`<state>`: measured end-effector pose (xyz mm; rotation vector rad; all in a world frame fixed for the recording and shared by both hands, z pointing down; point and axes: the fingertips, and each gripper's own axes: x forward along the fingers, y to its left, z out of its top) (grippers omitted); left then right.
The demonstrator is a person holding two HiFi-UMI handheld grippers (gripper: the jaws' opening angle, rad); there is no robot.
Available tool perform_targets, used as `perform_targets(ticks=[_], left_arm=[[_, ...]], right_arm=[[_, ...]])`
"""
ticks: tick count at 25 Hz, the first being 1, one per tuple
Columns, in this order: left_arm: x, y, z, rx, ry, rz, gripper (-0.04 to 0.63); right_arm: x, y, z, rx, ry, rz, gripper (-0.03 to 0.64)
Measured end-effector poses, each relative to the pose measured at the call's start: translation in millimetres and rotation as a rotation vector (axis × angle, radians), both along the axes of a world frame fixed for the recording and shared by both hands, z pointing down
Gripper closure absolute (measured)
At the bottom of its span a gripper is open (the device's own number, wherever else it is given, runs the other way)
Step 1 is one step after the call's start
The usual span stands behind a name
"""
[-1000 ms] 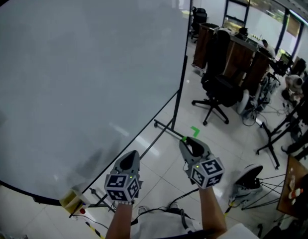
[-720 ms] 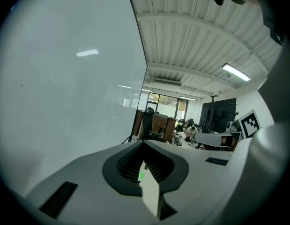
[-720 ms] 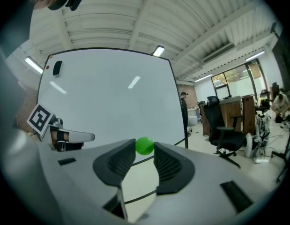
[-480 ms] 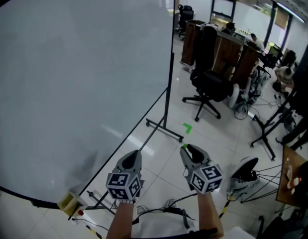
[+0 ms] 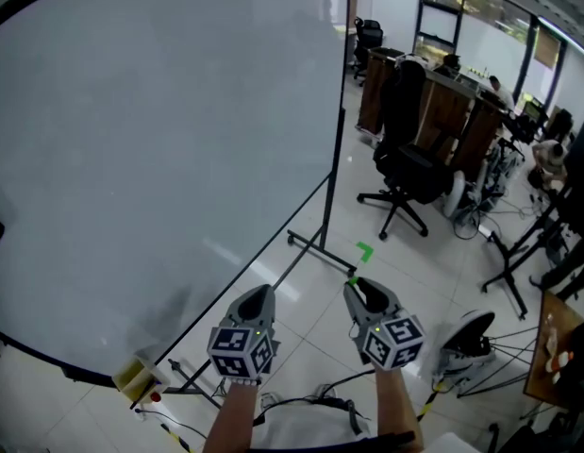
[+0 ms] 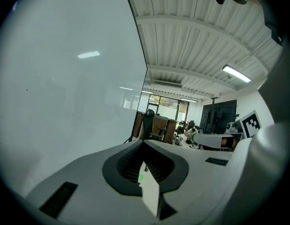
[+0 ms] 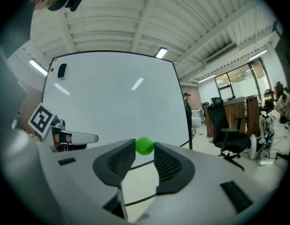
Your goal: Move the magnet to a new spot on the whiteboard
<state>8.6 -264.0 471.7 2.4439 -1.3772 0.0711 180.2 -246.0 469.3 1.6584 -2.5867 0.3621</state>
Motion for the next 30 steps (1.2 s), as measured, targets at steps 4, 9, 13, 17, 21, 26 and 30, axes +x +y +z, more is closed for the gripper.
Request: perform_targets(ticks=[4, 9, 13, 17, 21, 26, 30], left_arm=[[-3, 0, -3, 0.004, 0.005, -0.013, 0.597], [-8, -1, -8, 0.016, 0.005, -0.027, 0.597], [-15, -5, -16, 0.03, 0.0, -0.044, 0.597], [-27, -8, -25, 0.049, -0.009, -0.077, 0.597], [-41, -10, -31, 0.059, -0.01, -0.11, 0.597], [-56, -12, -31, 0.06, -0.022, -0.155, 0.597], [-64, -16, -28, 0.055, -0.028, -0.181, 0.597]], right_arm=[[-7, -5, 1, -0.001, -0.006, -0.022, 0.483], [-18, -19, -4, 0.008, 0.016, -0.058, 0.483], [-29, -37, -16, 0.034, 0.026, -0.096, 0.483], [-43, -58, -32, 0.072, 0.044, -0.134, 0.483], [-59, -83, -49, 0.107, 0.054, -0.177, 0.483], [-87, -116, -68, 0.146, 0.064, -0.237, 0.483], [-116, -143, -79, 0.172, 0.09, -0.283, 0.483]])
